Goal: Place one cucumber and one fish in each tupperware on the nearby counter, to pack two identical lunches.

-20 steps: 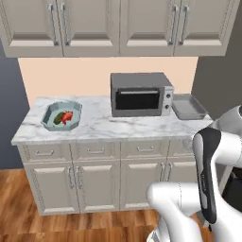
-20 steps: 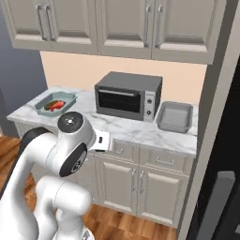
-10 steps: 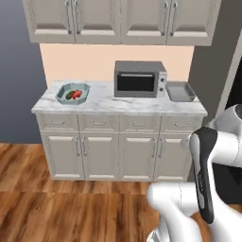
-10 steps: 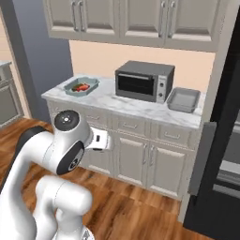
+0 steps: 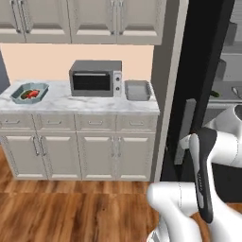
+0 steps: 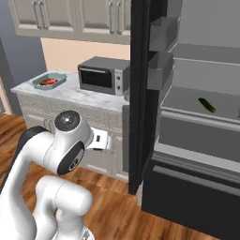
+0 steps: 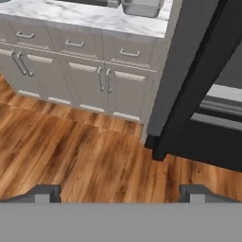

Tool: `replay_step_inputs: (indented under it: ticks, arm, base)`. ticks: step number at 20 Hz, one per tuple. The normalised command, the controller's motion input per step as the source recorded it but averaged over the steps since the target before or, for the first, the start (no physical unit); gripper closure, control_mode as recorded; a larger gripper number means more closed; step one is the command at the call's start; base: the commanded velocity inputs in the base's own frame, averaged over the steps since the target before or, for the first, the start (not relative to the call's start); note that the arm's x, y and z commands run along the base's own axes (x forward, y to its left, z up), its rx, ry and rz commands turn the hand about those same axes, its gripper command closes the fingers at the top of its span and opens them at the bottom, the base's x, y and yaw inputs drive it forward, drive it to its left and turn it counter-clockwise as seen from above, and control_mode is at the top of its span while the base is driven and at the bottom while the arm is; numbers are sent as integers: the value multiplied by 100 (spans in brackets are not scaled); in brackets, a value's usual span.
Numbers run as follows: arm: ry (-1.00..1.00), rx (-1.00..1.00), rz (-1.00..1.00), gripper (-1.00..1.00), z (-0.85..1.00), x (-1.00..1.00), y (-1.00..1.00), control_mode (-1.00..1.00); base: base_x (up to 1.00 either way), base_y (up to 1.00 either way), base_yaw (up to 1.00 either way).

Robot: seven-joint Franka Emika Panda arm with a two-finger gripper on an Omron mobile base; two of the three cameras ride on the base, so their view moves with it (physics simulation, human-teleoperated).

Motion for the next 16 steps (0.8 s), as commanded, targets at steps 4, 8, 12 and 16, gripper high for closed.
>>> replay_step_inputs:
  ticks: [4,8,12,16]
  arm:
    - [0,0,0,-100,0,0,0,100]
    - [0,0,0,-100,0,0,0,100]
    - [0,0,0,-100,0,0,0,100]
    - [0,0,0,-100,0,0,0,100]
  base:
    - [-11,-100,-10]
    - [0,-100,-12]
    - [3,-85,-11]
    - [25,-21,-10]
